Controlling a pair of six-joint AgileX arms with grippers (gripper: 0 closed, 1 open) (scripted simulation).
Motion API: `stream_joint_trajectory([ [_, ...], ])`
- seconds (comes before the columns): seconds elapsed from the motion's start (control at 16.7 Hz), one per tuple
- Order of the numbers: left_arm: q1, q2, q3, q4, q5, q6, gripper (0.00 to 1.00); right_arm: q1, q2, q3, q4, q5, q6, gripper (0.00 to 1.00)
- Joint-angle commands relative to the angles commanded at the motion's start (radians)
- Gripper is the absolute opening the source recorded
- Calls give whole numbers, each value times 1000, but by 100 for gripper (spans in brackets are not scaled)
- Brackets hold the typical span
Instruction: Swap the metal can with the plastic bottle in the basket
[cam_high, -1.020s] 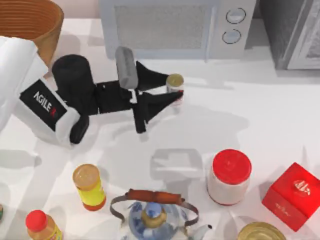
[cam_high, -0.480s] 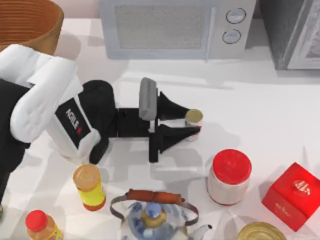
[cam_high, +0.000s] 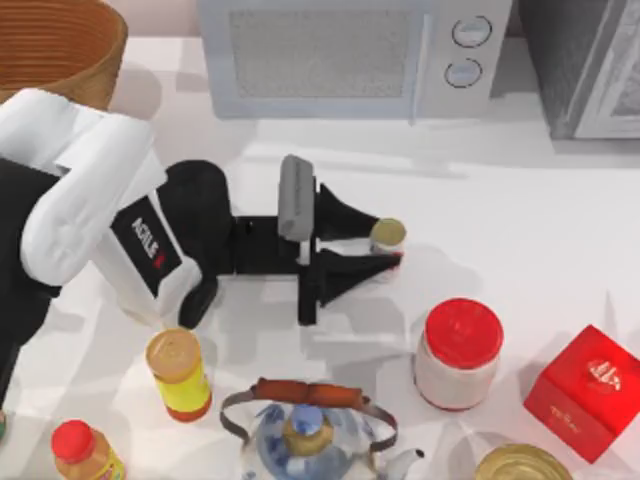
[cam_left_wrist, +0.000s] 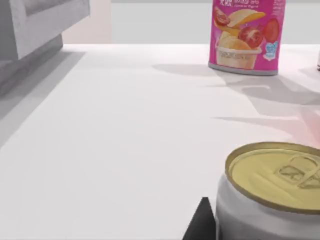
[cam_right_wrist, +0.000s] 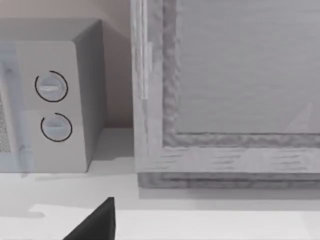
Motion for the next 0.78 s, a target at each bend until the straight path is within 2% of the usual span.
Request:
stream_joint_trajectory([
  [0.42,0,0,0,0,0,0,98,0,0,0,0,0,0,100],
  [0.78,0,0,0,0,0,0,100,0,0,0,0,0,0,100],
])
